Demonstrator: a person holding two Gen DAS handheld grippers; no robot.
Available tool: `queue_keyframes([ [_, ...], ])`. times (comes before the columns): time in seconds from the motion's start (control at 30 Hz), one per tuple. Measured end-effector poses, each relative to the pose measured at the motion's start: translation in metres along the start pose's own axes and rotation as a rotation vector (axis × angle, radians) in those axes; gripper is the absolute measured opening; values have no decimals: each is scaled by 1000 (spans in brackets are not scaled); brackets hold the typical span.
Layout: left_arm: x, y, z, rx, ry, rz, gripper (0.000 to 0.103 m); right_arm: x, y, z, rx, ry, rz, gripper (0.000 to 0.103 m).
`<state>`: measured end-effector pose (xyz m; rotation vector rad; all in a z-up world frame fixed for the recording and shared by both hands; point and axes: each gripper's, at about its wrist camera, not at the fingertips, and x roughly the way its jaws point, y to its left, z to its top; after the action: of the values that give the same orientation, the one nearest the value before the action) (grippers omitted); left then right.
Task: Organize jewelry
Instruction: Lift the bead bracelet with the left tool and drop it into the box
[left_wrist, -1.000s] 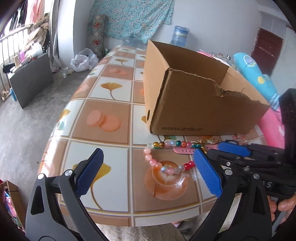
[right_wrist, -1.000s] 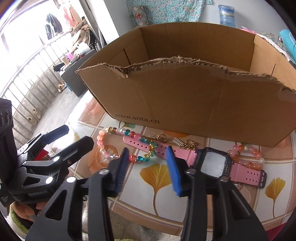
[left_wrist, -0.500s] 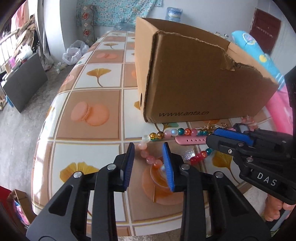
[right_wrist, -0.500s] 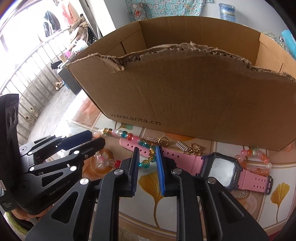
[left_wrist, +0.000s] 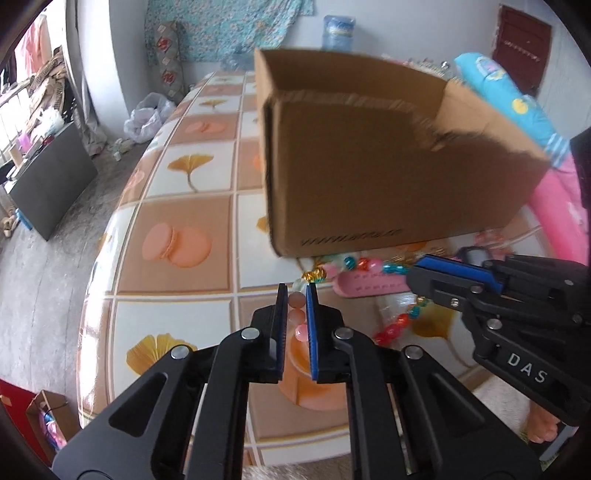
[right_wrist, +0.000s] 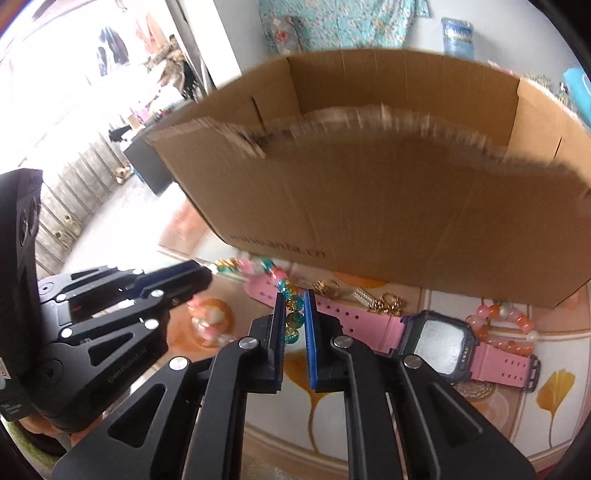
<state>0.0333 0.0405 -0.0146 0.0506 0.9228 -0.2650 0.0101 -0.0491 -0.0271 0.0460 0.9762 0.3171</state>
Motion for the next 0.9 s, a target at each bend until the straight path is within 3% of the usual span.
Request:
queue_keyframes([
  [0.23,-55,-4,21,-4,-96,-103,9,-52,15,17,-39,-93,60,10],
  [0.4,-100,-8,66,34,-212,-175,9,-97,16,61,-105,-220,114,10],
  [0.47,-108,-8,93,38,-238,-216,9,-105,6,77,-108,-233,138,10],
  [0.57,-103,-10,136,46,-248,-222,9,-92,-18,118,-74,-187,180,10],
  [0.67,-74,-11,175,51,-192,-221,9,-54,-53,162,-2,-64,209,10],
  [0.8,-24,-21,209,122,-104,-98,9,1,-89,192,98,96,240,10],
  [0.9,28,-20,229,123,11,-61,9,48,-110,211,167,201,254,10],
])
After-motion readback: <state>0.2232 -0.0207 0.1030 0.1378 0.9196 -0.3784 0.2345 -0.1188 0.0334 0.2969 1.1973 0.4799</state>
